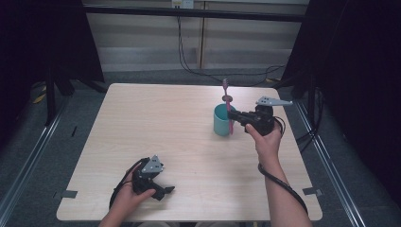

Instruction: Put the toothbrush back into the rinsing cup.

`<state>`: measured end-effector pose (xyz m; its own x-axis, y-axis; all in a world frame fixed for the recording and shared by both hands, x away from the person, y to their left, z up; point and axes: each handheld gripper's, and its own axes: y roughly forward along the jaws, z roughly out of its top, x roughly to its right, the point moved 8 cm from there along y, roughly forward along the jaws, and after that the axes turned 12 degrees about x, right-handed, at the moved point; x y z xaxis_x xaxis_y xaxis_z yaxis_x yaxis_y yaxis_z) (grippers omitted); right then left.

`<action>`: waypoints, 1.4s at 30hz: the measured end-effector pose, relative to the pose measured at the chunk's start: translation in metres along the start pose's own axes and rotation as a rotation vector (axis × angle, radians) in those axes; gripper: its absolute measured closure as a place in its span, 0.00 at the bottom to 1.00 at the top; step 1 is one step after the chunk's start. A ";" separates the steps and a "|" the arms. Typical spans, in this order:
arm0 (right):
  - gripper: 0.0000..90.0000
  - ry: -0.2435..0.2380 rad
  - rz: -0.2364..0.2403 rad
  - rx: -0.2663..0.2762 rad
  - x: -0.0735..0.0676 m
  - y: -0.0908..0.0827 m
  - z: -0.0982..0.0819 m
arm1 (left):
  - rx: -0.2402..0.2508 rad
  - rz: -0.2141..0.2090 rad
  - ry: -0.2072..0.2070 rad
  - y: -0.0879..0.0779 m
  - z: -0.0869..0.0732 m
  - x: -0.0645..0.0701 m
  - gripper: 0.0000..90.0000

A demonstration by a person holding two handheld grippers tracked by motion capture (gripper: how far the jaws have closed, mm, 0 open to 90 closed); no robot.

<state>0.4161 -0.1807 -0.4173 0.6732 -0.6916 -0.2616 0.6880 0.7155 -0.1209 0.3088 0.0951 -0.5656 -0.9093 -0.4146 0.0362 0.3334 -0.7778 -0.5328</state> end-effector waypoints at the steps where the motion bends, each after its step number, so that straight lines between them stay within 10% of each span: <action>1: 0.94 0.001 0.000 0.004 0.000 0.000 0.001 | 0.001 0.000 0.000 0.000 0.000 0.000 0.06; 42: 0.94 -0.020 -0.078 0.044 0.023 0.030 0.021 | 0.000 0.005 0.005 0.000 0.000 -0.001 0.06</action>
<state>0.4577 -0.1774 -0.4072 0.6217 -0.7475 -0.2338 0.7497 0.6544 -0.0985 0.3093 0.0954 -0.5654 -0.9089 -0.4160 0.0299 0.3377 -0.7761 -0.5326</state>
